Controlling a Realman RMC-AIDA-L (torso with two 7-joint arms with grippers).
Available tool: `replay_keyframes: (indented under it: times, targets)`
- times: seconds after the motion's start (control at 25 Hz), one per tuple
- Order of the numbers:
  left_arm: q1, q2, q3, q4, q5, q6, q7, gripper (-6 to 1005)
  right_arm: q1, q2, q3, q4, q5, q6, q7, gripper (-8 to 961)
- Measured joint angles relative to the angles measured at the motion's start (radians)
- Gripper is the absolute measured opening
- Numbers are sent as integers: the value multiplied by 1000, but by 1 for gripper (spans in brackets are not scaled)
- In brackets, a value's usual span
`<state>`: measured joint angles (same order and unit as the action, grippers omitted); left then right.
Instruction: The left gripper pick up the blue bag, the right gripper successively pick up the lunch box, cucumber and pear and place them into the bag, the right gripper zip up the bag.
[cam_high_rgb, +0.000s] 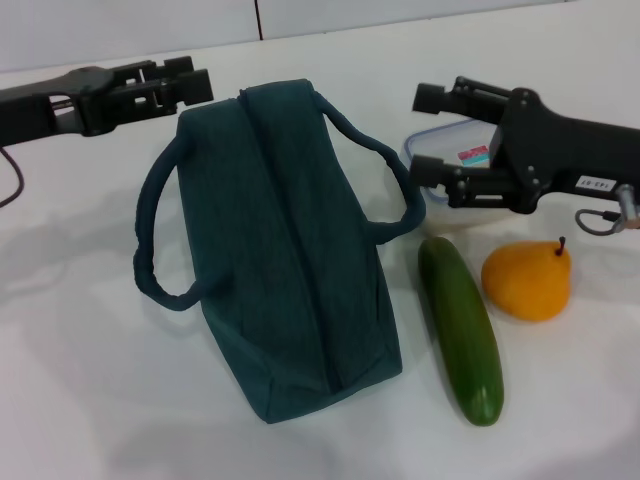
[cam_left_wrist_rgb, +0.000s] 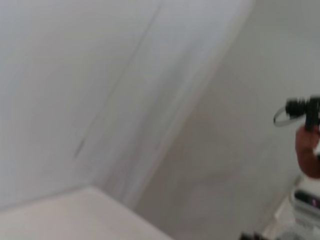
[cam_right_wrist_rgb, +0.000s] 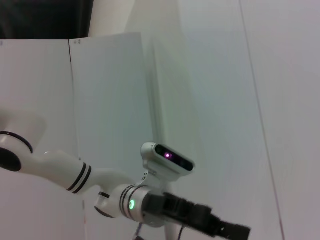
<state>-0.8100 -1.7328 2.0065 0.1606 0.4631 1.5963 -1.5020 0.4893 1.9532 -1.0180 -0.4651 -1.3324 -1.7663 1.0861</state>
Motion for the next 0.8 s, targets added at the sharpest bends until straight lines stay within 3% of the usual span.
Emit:
replay_keyframes:
  times: [0.32, 0.56, 0.68, 0.8]
  targets:
    - [-2, 13, -86, 45, 19, -7, -27, 741, -5, -2, 33, -1, 0, -3, 1, 831]
    - [4, 32, -155, 139, 60, -136, -26, 741, 2, -5, 32, -1, 1, -2, 2, 830]
    - [25, 32, -258, 224, 172, -207, -67, 741, 2, -5, 32, -1, 1, 1, 3, 829]
    - [68, 18, -395, 362, 356, -275, -158, 740, 3, -2, 32, -6, 1, 1, 4, 829]
